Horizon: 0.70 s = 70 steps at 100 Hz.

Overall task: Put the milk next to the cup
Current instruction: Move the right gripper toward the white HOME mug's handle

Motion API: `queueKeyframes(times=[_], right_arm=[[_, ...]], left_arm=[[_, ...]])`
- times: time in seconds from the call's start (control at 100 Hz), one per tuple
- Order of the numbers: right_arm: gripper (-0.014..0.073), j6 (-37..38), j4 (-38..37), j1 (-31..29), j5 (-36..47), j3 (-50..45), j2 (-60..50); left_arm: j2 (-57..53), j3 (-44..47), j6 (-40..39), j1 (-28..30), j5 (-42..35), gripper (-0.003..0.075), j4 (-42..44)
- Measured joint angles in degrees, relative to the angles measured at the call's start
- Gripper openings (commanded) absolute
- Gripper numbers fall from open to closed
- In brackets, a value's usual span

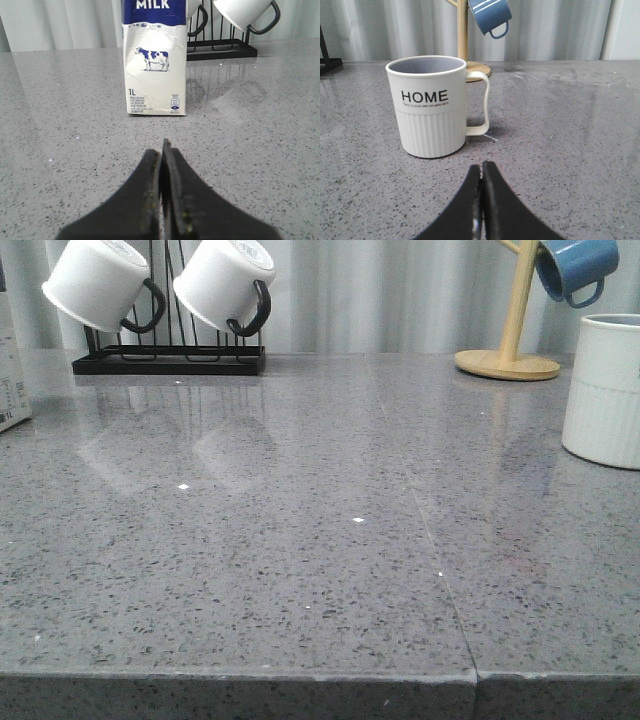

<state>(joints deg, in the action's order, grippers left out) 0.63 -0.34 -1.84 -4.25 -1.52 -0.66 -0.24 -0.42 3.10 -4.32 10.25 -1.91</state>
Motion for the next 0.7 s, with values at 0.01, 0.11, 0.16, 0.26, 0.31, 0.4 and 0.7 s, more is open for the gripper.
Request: queueKeyframes(times=[0.01, 0.11, 0.16, 0.26, 0.31, 0.4, 0.7], right_arm=[[-0.0067, 0.0, 0.0, 0.0, 0.0, 0.0, 0.0], [-0.0067, 0.0, 0.0, 0.0, 0.0, 0.0, 0.0], [-0.0067, 0.0, 0.0, 0.0, 0.0, 0.0, 0.0], [-0.0067, 0.0, 0.0, 0.0, 0.0, 0.0, 0.0], [-0.0067, 0.0, 0.0, 0.0, 0.3, 0.0, 0.0], [-0.0067, 0.0, 0.0, 0.0, 1.7, 0.0, 0.0], [-0.0067, 0.0, 0.0, -0.1, 1.0, 2.9, 0.0]], left_arm=[[0.0, 0.0, 0.0, 0.0, 0.0, -0.002, 0.0], [0.0, 0.0, 0.0, 0.0, 0.0, -0.002, 0.0], [0.0, 0.0, 0.0, 0.0, 0.0, -0.002, 0.0], [0.0, 0.0, 0.0, 0.0, 0.0, -0.002, 0.0], [0.0, 0.0, 0.0, 0.0, 0.0, -0.002, 0.0], [0.0, 0.0, 0.0, 0.0, 0.0, -0.002, 0.0], [0.0, 0.0, 0.0, 0.1, 0.0, -0.002, 0.0]])
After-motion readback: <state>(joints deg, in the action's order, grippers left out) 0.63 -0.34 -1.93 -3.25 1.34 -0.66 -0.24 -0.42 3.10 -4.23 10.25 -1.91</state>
